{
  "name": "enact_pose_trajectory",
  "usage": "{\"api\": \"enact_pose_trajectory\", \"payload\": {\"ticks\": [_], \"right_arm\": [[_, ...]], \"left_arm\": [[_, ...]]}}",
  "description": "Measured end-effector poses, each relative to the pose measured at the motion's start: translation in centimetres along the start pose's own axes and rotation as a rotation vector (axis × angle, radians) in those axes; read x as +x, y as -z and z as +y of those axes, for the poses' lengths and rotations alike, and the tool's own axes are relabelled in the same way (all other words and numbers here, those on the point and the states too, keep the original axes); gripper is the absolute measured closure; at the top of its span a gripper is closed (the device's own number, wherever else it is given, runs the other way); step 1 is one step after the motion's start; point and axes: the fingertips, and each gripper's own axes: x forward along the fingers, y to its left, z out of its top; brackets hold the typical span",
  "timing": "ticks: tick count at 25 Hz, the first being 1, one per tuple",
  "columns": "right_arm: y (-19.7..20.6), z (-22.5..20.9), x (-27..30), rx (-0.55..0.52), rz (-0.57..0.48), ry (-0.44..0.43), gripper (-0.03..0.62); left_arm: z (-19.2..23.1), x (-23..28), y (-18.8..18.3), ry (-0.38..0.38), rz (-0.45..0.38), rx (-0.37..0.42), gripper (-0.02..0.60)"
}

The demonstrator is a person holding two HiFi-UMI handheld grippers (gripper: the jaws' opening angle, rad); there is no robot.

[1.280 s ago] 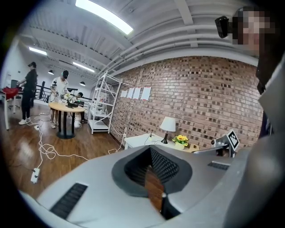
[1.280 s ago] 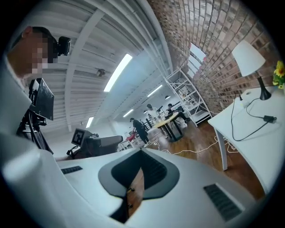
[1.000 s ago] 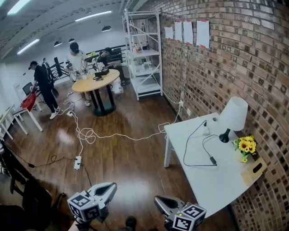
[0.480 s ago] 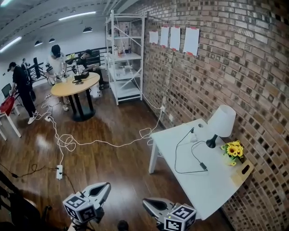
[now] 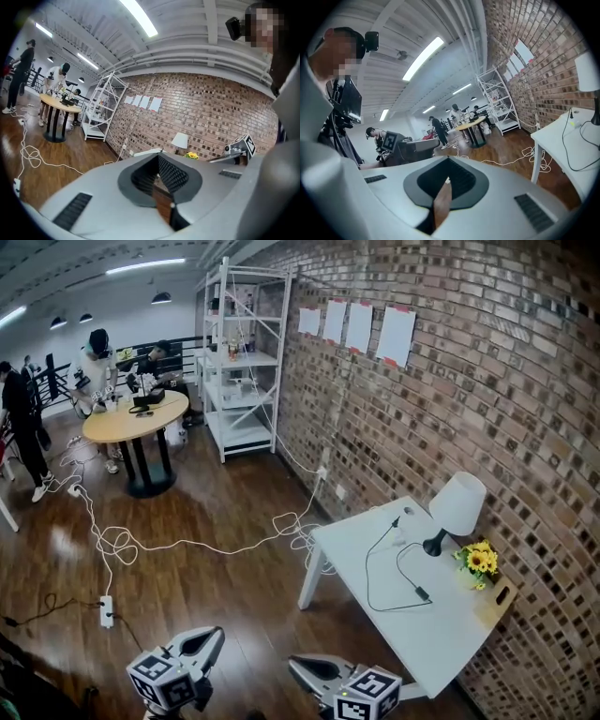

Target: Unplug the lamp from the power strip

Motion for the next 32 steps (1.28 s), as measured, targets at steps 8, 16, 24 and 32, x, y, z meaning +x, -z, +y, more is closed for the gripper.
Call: {"api": "enact_pose_trajectory", "payload": {"ticks": [8, 16, 24, 32], "right_arm": [[-0.8, -0.2, 2.9, -0.042, 0.027, 0.036, 0.597], [-1.6, -3.5, 4.4, -0.012, 0.007, 0.075, 0.597], [-4.5, -8.9, 5.3, -0.010, -0.059, 0.101, 0.597], [-6.2, -16.0, 4.3, 0.088, -0.077, 0.107, 0.597]], "left_arm": [[3.2, -0.2, -0.9, 0.004, -0.028, -0.094, 0.557], [5.1, 2.6, -0.6, 0.024, 0.005, -0.057, 0.557], [7.2, 8.6, -0.7, 0.050, 0.045, 0.023, 0.557], [5.9, 17.2, -1.3, 0.074, 0.108, 0.041, 0.557]]}}
